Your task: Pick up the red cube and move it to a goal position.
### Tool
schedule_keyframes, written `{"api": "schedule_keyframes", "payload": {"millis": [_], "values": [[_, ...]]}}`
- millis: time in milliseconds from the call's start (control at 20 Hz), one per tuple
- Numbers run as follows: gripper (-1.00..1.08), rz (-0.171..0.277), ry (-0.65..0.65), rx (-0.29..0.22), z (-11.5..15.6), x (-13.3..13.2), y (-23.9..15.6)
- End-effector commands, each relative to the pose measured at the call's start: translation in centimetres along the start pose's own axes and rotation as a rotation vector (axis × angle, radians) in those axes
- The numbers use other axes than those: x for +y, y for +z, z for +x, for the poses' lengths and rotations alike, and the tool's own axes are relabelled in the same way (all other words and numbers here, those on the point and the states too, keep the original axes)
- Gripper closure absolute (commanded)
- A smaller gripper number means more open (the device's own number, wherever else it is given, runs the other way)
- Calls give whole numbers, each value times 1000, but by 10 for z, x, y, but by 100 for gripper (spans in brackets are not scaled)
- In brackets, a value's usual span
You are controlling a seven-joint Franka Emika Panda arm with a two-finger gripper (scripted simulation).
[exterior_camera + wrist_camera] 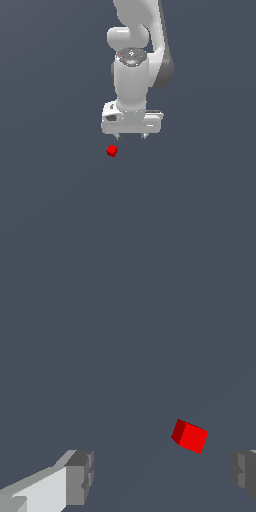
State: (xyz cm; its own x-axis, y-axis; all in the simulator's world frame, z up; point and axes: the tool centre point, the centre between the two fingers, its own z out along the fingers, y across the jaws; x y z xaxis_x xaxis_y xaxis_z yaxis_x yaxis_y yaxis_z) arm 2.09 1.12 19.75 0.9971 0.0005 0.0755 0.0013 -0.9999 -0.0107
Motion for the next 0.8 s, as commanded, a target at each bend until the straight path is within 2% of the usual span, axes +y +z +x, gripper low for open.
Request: {"api": "schedule_keyframes", "payload": {"millis": [0,350,750], "values": [[-92,0,0,0,0,0,0],[-92,-4,46,-9,-4,12,21],[-92,-17,204,-39,-22,53,94]]}}
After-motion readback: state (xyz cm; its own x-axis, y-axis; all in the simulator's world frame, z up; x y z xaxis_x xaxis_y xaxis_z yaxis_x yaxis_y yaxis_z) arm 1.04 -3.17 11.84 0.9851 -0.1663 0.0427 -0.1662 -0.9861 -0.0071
